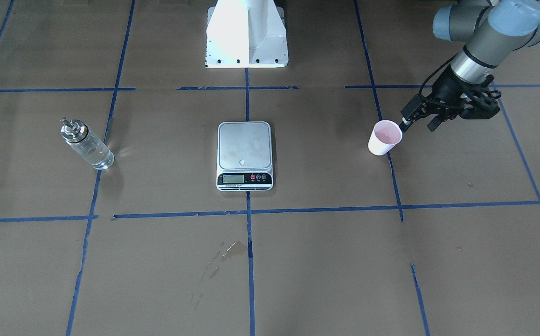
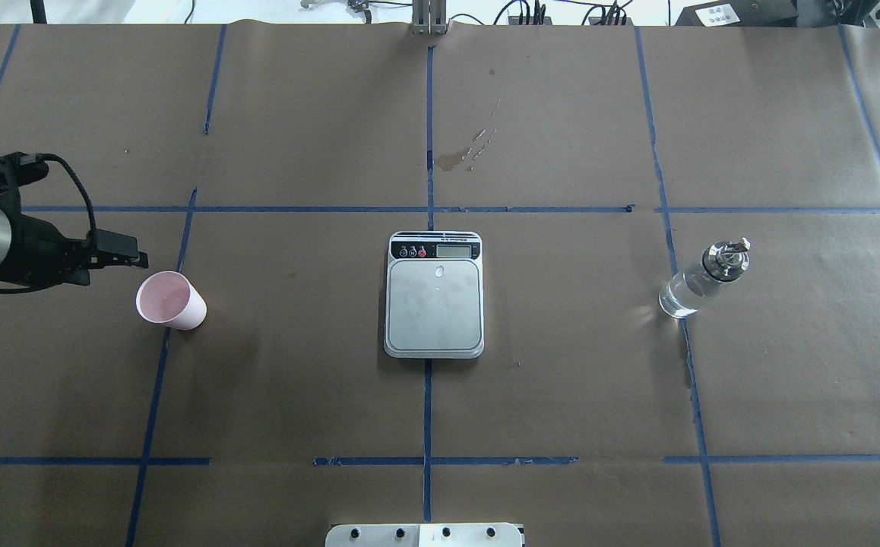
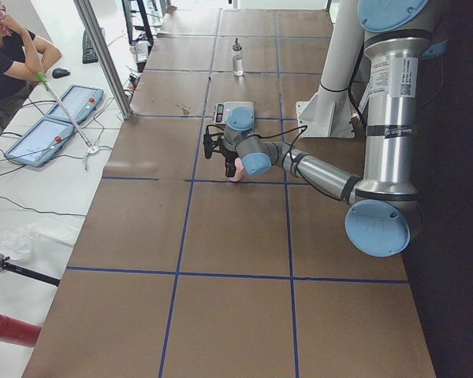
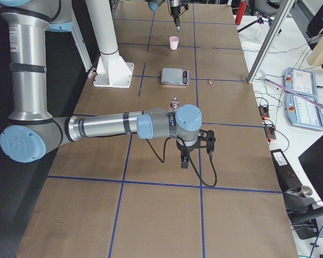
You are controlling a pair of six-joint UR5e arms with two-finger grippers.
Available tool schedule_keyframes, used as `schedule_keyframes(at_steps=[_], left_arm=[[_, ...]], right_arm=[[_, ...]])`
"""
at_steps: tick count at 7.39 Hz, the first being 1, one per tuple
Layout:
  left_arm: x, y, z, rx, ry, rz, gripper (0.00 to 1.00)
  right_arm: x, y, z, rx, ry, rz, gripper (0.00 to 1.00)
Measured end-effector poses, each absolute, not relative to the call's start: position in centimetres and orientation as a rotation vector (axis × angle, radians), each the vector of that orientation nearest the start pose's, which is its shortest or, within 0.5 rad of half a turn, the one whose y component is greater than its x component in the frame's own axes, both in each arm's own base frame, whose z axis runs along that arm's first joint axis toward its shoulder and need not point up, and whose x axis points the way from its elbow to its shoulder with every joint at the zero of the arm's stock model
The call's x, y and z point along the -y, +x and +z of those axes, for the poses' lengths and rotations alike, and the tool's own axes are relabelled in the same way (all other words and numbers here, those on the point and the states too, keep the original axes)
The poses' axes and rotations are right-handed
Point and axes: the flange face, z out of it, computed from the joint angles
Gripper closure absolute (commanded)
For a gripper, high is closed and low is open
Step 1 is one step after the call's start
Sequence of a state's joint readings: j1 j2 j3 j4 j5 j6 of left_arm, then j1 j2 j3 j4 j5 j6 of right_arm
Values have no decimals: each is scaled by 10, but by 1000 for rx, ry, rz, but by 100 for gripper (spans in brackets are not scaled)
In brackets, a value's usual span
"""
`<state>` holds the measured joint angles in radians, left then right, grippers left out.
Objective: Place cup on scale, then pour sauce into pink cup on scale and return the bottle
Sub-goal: 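Reach the left gripper to the pink cup and grasp its rim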
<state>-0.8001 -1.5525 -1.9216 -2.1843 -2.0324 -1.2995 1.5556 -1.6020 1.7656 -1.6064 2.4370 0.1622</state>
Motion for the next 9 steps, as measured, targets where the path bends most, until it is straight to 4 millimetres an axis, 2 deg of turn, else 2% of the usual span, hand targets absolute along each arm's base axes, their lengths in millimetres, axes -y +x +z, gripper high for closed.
schedule_keyframes(at_steps=[2,7,8,9], left_arm=[[407,301,440,-979,101,-287,0],[409,315,457,-948,82,-288,3],[409,317,457,-948,80,-285,6],[407,320,456,-948,78,-280,18]], right_arm=[[483,50,572,878,47,79,0],[485,48,566,906,47,81,0],[486,48,565,912,46,81,0],[486,47,565,915,45,81,0]])
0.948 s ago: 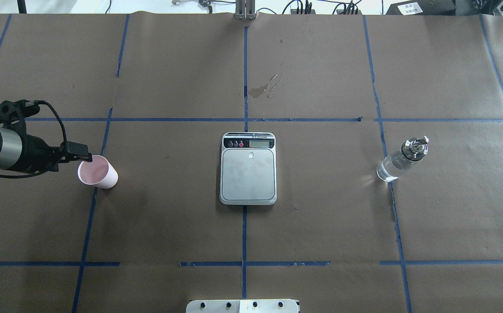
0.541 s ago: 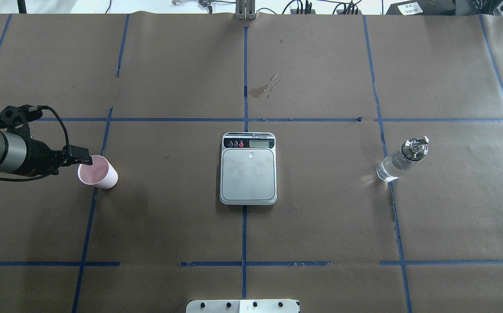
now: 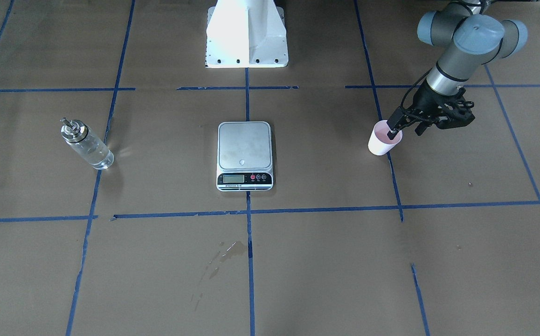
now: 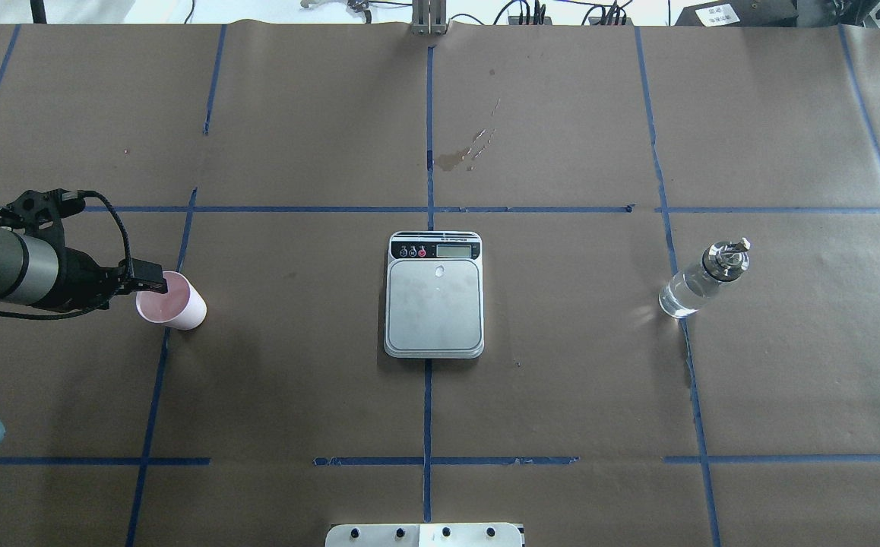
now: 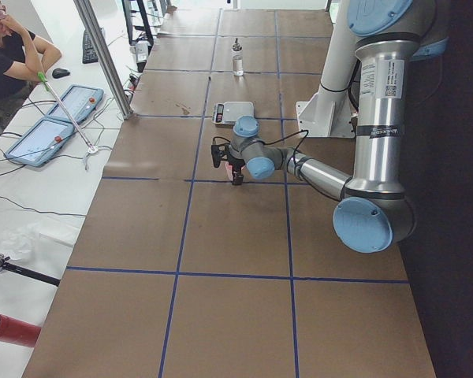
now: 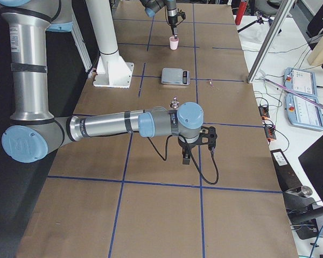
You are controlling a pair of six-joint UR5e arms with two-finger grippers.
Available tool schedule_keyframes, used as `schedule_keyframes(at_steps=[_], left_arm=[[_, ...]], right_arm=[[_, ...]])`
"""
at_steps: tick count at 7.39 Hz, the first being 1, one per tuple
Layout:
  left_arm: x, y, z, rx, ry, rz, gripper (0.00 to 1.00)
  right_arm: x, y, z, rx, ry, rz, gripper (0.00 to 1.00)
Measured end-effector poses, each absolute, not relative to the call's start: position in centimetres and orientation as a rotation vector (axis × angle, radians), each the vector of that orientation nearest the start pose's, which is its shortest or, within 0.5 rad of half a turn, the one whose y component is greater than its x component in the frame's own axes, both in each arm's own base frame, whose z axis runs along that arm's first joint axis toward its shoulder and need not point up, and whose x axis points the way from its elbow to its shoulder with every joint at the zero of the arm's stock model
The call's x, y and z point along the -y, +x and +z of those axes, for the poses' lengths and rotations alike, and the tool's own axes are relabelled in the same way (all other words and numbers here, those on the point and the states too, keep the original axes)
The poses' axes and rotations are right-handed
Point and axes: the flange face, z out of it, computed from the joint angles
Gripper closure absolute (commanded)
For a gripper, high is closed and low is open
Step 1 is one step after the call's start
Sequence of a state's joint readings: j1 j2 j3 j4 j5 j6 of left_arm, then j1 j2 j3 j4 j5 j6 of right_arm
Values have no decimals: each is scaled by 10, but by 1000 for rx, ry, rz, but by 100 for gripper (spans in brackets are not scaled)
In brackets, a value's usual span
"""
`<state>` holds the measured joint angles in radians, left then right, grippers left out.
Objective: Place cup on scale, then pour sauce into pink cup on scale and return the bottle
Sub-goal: 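Reach the left gripper to the pink cup and grasp its rim, then lift the pink cup with the left gripper and carry it onto the scale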
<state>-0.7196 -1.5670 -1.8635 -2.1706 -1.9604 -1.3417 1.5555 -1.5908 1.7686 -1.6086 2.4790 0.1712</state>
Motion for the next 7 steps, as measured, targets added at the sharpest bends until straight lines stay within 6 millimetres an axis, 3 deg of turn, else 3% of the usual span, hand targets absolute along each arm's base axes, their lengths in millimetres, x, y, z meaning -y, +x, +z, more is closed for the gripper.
schedule_keyframes(at_steps=[1,2,4,7], left_arm=[[404,323,457,-948,73,-273,28],[401,327,456,-949,68,-264,44],[398,331,455,-948,60,-255,98],[397,333,448,-944,53,-254,100]], right_arm=[[486,47,565,916,44,82,0],[486,47,565,917,44,83,0],[486,47,564,917,44,83,0],[486,47,562,918,46,84,0]])
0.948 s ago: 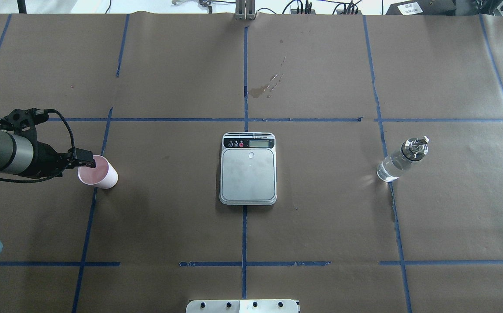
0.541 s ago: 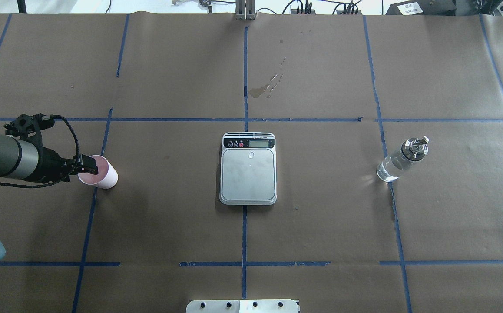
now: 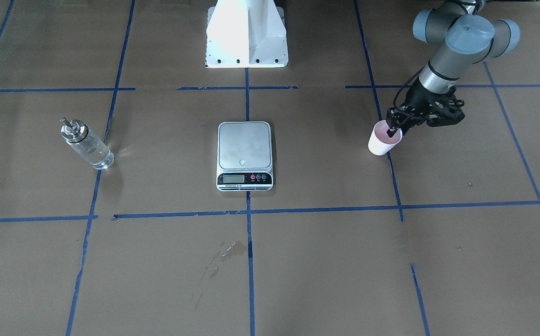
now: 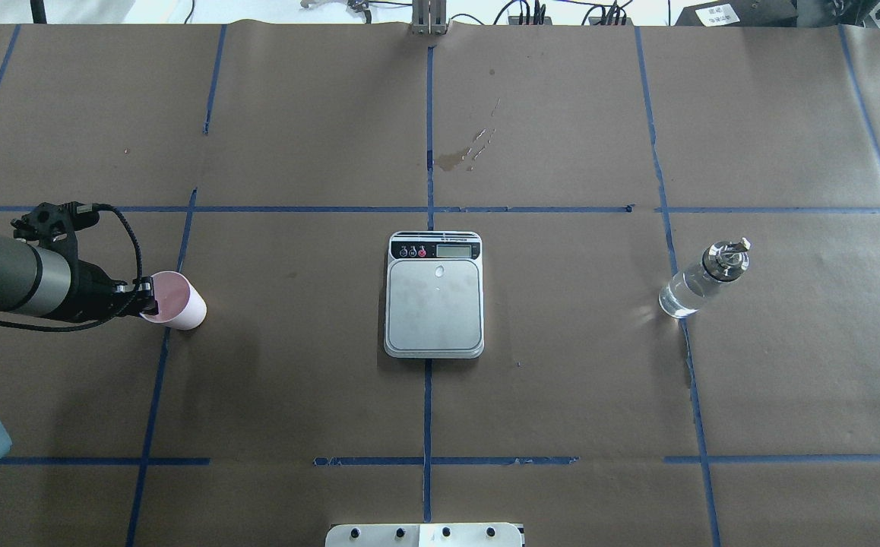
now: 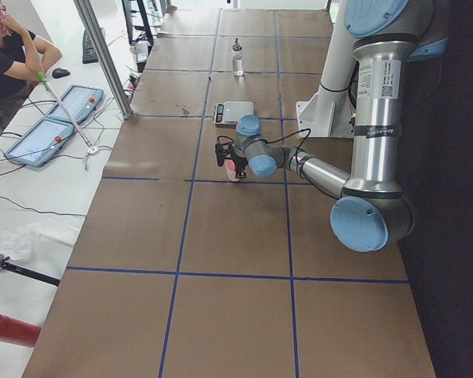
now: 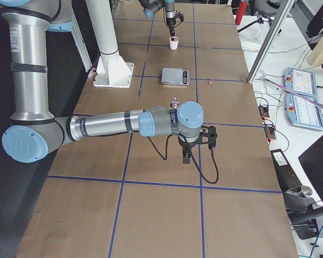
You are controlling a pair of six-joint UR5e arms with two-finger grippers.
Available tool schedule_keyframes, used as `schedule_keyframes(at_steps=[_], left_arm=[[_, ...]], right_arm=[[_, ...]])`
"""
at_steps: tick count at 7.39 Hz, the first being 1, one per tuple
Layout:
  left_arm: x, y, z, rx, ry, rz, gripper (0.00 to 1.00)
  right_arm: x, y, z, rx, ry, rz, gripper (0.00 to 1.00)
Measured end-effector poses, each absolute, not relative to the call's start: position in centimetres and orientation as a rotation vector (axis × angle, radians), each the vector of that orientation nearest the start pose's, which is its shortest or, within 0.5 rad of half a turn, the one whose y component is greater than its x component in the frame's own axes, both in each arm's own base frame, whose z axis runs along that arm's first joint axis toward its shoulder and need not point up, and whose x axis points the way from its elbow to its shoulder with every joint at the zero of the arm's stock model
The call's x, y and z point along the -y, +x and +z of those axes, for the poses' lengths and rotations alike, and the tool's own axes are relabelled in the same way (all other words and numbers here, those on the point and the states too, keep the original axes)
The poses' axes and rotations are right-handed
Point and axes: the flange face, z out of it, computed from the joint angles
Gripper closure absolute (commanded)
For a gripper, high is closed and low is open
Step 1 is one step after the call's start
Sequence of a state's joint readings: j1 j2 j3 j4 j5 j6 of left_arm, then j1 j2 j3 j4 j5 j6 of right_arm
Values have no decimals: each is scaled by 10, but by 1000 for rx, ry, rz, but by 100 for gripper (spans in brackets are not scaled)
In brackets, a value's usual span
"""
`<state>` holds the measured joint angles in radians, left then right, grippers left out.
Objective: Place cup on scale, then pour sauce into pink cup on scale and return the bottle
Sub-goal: 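Lift the pink cup with the left gripper and carry it onto the scale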
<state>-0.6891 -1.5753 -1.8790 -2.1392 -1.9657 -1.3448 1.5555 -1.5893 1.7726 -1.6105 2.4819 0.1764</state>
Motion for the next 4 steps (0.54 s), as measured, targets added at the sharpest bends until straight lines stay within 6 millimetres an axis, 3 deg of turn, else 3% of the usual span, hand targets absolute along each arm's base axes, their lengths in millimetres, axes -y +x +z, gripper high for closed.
schedule_keyframes(at_steps=[1,2,4], left_arm=[[400,334,437,-937,49,-259,100],[405,337,409,-914,38,-270,100],[423,355,318,-857,2,-299,100]], right_arm=[[486,47,562,918,46,85,0],[486,47,561,918,46,86,0],[486,47,561,919,47,87,0]])
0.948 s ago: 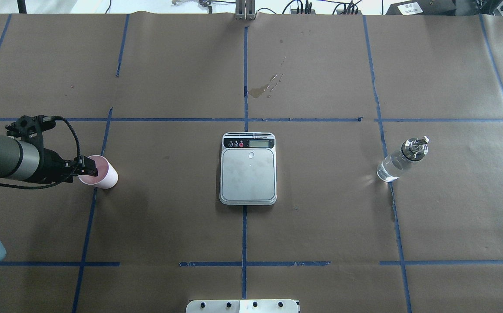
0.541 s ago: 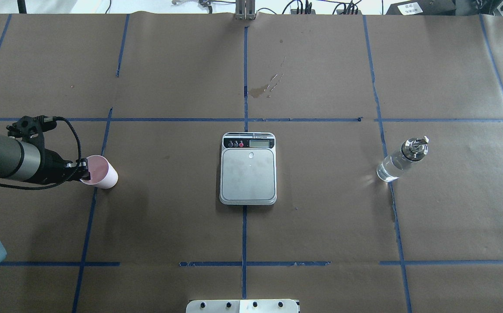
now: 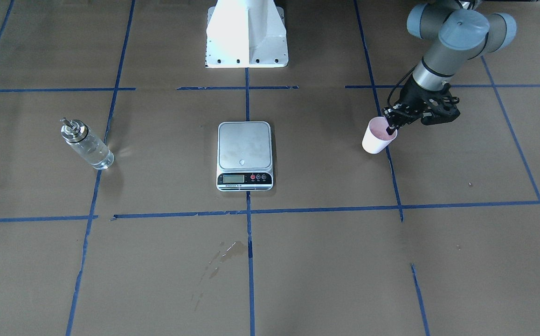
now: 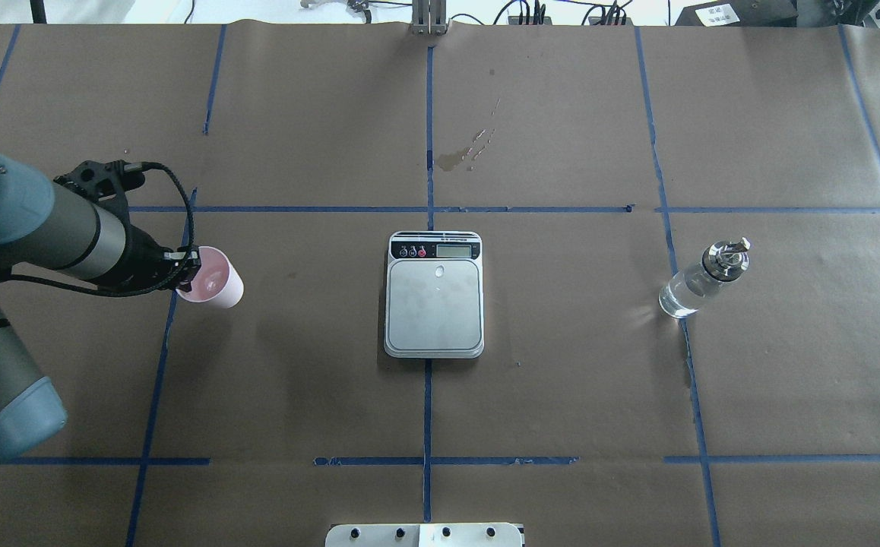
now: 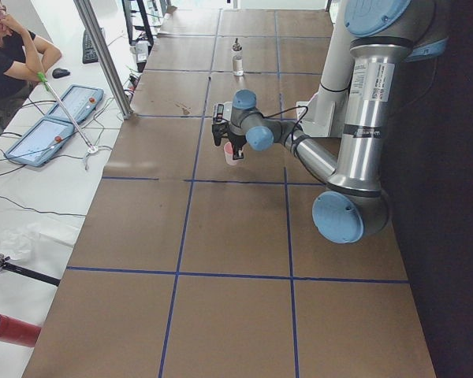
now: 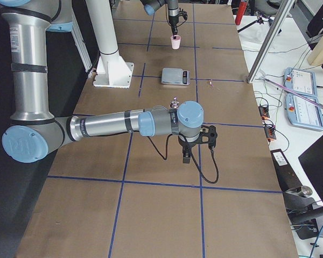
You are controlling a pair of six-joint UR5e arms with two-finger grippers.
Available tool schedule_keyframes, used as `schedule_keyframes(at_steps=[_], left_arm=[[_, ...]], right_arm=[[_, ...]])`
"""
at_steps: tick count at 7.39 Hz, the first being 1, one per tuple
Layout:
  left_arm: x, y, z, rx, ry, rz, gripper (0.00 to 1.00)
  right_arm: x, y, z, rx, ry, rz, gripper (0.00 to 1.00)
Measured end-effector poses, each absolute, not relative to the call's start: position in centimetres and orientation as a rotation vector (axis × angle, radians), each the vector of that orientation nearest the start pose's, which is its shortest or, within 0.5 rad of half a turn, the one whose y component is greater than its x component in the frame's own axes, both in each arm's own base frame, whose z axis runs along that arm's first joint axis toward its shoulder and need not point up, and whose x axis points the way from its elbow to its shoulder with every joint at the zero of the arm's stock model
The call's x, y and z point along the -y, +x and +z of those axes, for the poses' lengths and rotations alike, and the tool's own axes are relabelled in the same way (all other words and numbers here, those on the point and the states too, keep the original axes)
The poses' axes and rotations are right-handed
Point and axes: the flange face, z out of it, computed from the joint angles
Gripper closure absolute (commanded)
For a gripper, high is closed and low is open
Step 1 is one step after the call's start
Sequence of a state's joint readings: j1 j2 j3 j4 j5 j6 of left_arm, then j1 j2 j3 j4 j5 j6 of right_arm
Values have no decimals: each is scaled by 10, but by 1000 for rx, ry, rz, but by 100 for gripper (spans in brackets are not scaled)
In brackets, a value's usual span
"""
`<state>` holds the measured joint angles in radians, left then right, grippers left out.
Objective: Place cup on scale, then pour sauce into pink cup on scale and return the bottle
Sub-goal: 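Lift the pink cup with the left gripper and carry it onto the scale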
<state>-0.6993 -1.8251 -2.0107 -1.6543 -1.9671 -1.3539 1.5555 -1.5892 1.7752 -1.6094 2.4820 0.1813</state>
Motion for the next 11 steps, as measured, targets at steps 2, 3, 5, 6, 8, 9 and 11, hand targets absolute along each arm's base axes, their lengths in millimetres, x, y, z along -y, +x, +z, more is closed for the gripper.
schedule_keyframes(at_steps=[2,3,5,6,8,9,11], left_arm=[[430,380,242,-881,-34,-352,100],[432,402,212,-906,-59,-381,100],[438,461,157,-931,-141,-465,100],[436,488,139,-929,-182,-501,100],[417,528,124,-915,-237,-518,100],[414,541,120,-908,-250,-520,100],[414,553,120,-895,-259,-523,100]], right_arm=[[486,47,560,920,47,87,0],[486,47,560,923,46,87,0],[486,47,560,928,46,87,0],[486,47,560,929,45,87,0],[486,46,560,931,45,86,0],[486,46,560,932,46,85,0],[485,46,559,932,46,85,0]])
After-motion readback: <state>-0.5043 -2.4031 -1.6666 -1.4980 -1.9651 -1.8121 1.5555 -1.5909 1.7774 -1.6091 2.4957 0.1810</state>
